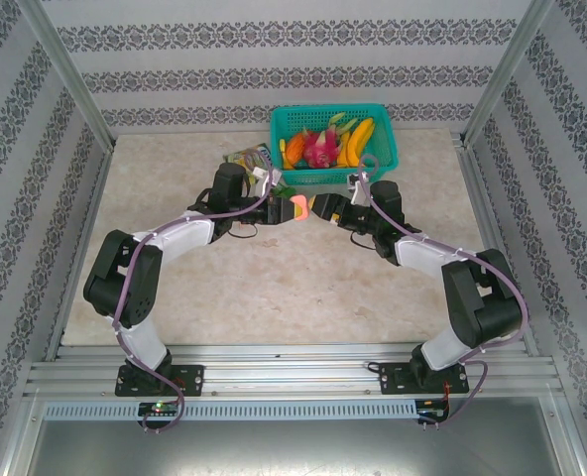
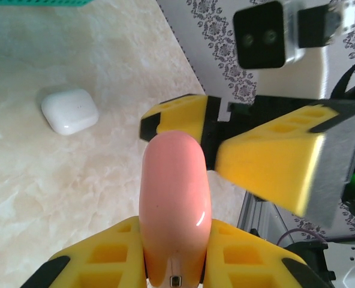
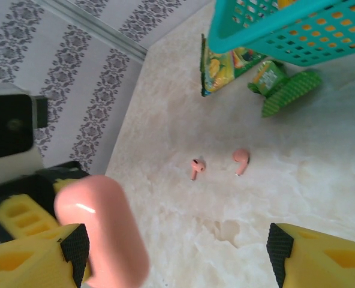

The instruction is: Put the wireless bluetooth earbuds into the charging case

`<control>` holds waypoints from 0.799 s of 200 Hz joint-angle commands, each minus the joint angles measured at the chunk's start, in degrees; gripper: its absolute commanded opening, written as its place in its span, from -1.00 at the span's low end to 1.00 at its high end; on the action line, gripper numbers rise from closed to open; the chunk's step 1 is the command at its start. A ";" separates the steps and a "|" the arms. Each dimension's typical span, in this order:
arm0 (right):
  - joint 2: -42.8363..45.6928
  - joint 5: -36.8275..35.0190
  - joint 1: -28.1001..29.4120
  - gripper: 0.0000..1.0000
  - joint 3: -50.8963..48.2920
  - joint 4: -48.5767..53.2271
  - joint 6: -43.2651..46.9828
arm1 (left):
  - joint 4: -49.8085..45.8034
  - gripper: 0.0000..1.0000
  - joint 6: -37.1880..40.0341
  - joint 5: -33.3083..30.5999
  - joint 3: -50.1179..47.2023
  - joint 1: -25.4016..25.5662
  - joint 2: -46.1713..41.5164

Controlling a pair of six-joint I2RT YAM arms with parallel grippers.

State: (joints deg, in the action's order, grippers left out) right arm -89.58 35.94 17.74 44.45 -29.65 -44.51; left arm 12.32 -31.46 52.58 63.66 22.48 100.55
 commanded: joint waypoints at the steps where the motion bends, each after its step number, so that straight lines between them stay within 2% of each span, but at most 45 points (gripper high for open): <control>1: 1.13 2.17 -0.31 0.59 0.14 -3.04 1.62 | -2.19 -0.79 2.33 1.97 1.99 -0.50 -0.01; 89: -4.06 1.79 2.44 0.52 2.38 -3.51 0.83 | -4.12 -0.80 3.43 2.38 3.75 -0.51 -0.09; 160: -8.38 0.29 -2.43 0.43 -1.00 -8.69 -3.93 | -3.48 -0.84 3.23 3.39 3.58 -0.52 -3.20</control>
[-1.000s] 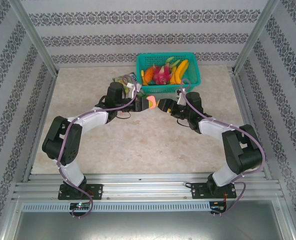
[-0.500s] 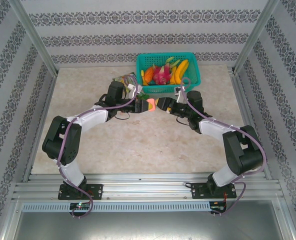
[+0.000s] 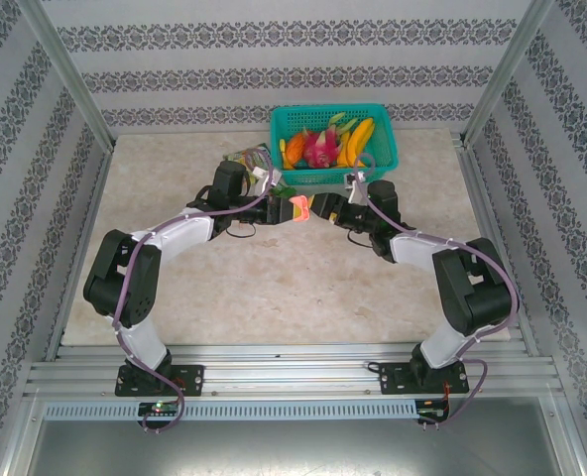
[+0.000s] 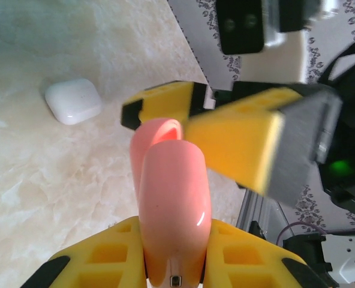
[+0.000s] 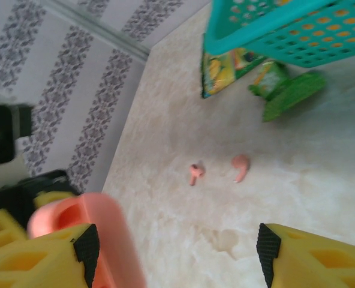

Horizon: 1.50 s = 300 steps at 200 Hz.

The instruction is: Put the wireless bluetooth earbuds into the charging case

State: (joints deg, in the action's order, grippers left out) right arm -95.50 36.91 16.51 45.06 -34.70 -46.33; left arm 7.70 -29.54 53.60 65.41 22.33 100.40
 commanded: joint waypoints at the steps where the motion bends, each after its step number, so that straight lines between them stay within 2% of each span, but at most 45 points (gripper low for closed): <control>1: -2.47 -0.64 -1.22 0.43 -1.67 -3.68 -2.19 | 1.11 -0.84 1.32 2.37 1.88 -0.36 -3.08; 68: 1.62 0.59 -3.47 0.40 -5.43 -5.67 -4.06 | 0.99 -0.85 1.60 2.38 1.96 -1.01 -3.06; 139: 9.62 2.83 -0.49 0.41 -4.62 -2.30 -2.94 | 1.26 -0.85 1.32 2.40 2.41 -1.22 -1.93; 198: 5.37 1.81 3.26 0.39 -1.32 -2.20 -2.89 | 0.82 -0.85 1.24 2.58 2.97 -1.32 -2.03; 262: 1.22 0.73 1.09 0.33 -1.74 -3.74 -4.18 | 1.26 -0.85 0.84 2.71 2.53 -1.30 -3.17; 300: 3.11 2.81 -0.02 0.33 -2.45 -4.14 -3.84 | 1.15 -0.85 1.14 2.67 2.38 -1.32 -3.19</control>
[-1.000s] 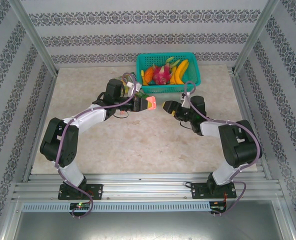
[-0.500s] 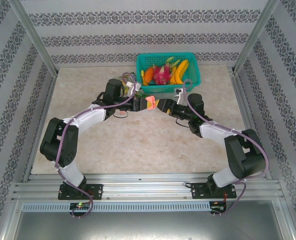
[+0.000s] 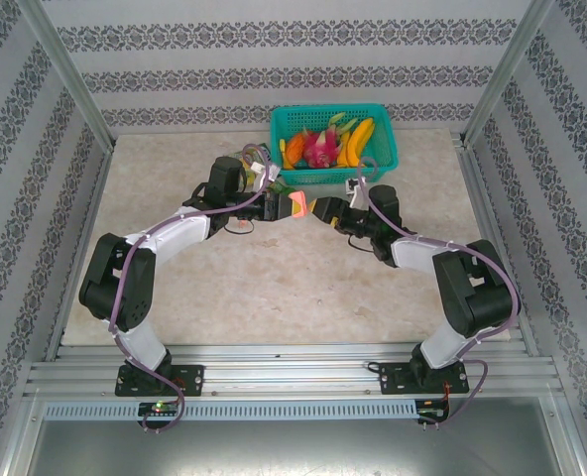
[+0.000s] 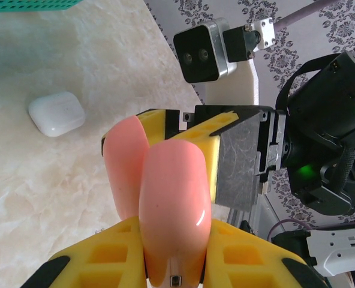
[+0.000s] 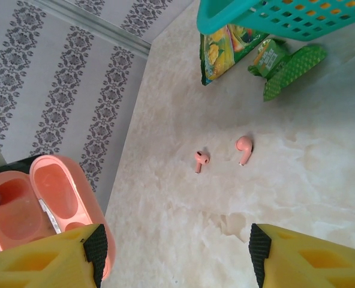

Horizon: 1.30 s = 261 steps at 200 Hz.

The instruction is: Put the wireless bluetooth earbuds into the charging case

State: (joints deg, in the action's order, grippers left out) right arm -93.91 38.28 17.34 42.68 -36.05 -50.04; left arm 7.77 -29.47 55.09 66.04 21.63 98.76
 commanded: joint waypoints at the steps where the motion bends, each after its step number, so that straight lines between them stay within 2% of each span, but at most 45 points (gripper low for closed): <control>1: 1.61 1.53 -0.93 0.33 -0.10 -2.84 -0.05 | 1.05 -0.85 1.08 1.22 1.73 -0.58 -1.55; 59: 2.42 10.88 -3.81 0.29 -0.75 -6.48 -0.81 | 1.80 -0.85 0.63 2.43 2.26 -0.84 -1.03; 95: -0.33 15.98 -3.48 0.17 1.00 -10.36 -3.14 | 6.04 -0.86 -2.42 3.43 2.16 -1.24 -0.41; 261: -4.66 14.21 0.22 -0.09 5.27 -11.85 -5.56 | 9.70 -0.85 -5.15 3.36 0.99 -1.15 0.09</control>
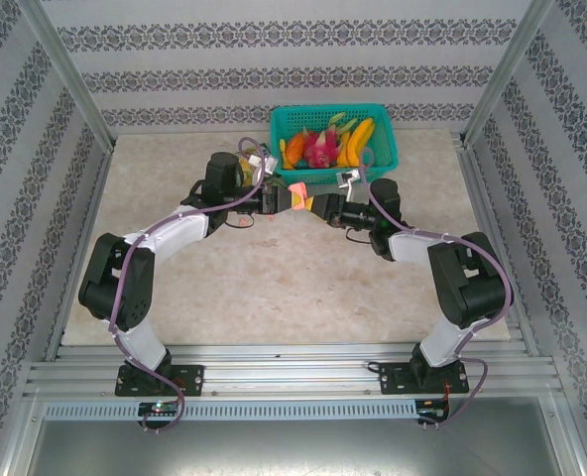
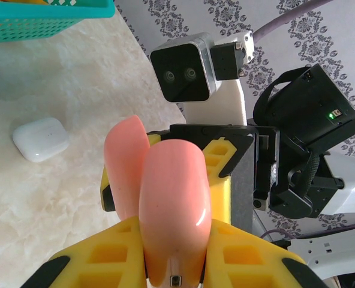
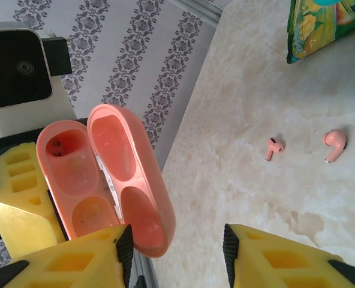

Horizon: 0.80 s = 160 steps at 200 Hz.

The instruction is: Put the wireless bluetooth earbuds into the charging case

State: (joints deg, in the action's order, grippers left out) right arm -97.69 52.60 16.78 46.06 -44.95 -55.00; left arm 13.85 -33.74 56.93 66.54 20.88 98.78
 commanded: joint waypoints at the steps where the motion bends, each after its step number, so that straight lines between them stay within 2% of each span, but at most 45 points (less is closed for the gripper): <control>1: -0.90 -0.16 0.75 -0.10 1.90 -2.95 -0.62 | 3.63 -0.85 -0.85 1.57 0.46 -0.45 0.08; 89: -2.15 -1.25 0.85 -0.31 2.82 -4.08 -2.44 | 5.46 -0.86 -1.71 1.49 -0.91 -0.40 0.09; 130: -2.42 -1.45 0.90 -0.47 3.16 -4.87 -3.41 | 6.28 -0.86 -2.06 1.46 -1.63 -0.37 0.10; 160: -2.45 -1.36 0.91 -0.66 3.24 -5.49 -4.19 | 6.41 -0.83 -2.17 1.27 -1.94 -0.33 0.10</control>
State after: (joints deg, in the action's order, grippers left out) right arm -99.18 51.68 17.15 47.90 -47.18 -58.65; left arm 16.82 -35.40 56.95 65.19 20.88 98.78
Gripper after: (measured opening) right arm 0.198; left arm 0.226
